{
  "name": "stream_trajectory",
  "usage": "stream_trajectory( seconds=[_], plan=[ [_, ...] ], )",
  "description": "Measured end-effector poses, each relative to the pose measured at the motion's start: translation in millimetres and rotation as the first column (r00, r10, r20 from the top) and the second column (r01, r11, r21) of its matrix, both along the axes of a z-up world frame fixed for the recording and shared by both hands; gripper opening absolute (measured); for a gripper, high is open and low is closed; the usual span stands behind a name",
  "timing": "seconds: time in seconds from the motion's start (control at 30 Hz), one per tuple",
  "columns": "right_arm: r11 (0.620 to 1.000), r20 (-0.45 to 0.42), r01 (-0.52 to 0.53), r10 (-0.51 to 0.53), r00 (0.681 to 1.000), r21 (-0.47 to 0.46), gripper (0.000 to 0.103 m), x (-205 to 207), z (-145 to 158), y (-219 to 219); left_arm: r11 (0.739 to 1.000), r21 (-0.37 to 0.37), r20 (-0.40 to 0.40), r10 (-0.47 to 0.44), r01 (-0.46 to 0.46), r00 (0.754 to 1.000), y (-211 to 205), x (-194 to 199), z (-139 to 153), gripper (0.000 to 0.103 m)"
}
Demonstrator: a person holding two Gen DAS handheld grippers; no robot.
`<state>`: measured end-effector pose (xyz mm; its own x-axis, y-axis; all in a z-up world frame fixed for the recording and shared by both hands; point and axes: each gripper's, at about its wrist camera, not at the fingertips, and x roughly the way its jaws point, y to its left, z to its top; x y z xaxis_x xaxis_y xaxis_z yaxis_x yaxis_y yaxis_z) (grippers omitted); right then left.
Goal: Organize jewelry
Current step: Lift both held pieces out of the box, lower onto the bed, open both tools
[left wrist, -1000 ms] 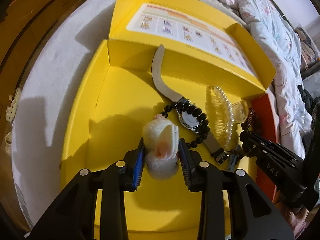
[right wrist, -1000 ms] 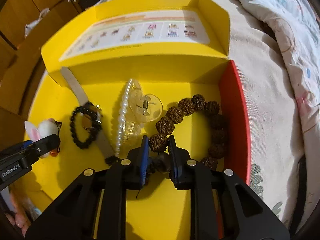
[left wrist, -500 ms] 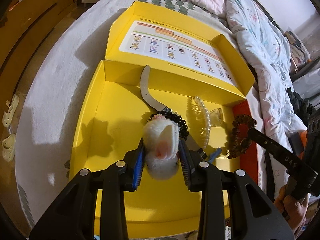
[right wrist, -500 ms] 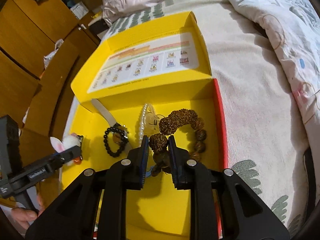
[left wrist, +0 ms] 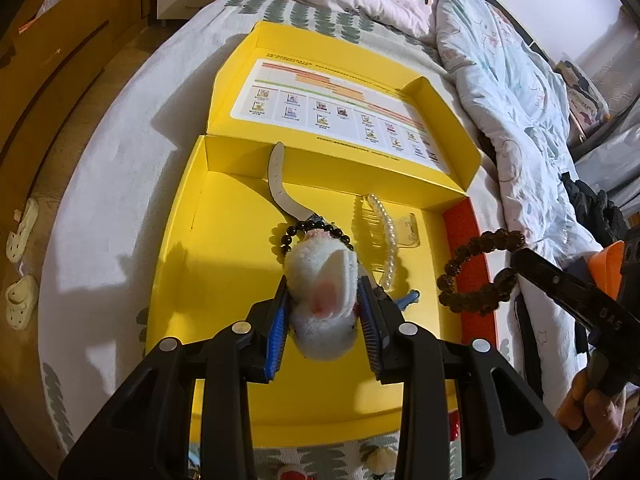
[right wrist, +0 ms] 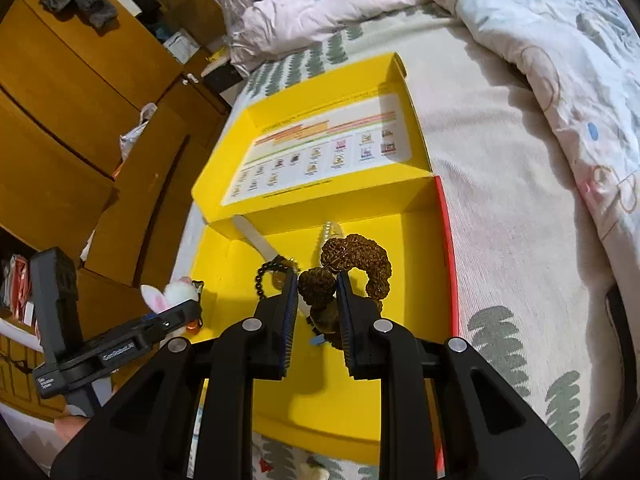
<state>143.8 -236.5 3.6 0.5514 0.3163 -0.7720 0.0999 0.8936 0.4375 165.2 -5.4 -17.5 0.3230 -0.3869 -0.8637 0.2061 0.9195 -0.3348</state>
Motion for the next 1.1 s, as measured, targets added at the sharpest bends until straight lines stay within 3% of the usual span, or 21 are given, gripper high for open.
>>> stream_trajectory(
  seconds=[0.3, 0.5, 0.8, 1.1],
  plan=[
    [0.999, 0.075, -0.007, 0.010, 0.997, -0.036, 0.021, -56, 54, 2, 1.000, 0.020, 0.048, 0.009, -0.010, 0.999, 18, -41, 24, 0.033],
    [0.997, 0.091, 0.030, -0.024, 0.996, -0.067, 0.021, -111, 69, -16, 0.998, 0.061, 0.052, 0.030, -0.033, 0.998, 41, -86, 20, 0.033],
    [0.978, 0.036, 0.148, -0.145, 0.989, -0.144, 0.021, -213, 46, -64, 0.992, 0.112, 0.095, 0.049, -0.059, 0.994, 61, -164, 14, 0.033],
    [0.948, -0.022, 0.272, -0.279, 0.960, -0.163, 0.021, -290, 12, -114, 0.987, 0.153, 0.031, 0.050, -0.054, 0.998, 59, -221, -32, 0.033]
  ],
)
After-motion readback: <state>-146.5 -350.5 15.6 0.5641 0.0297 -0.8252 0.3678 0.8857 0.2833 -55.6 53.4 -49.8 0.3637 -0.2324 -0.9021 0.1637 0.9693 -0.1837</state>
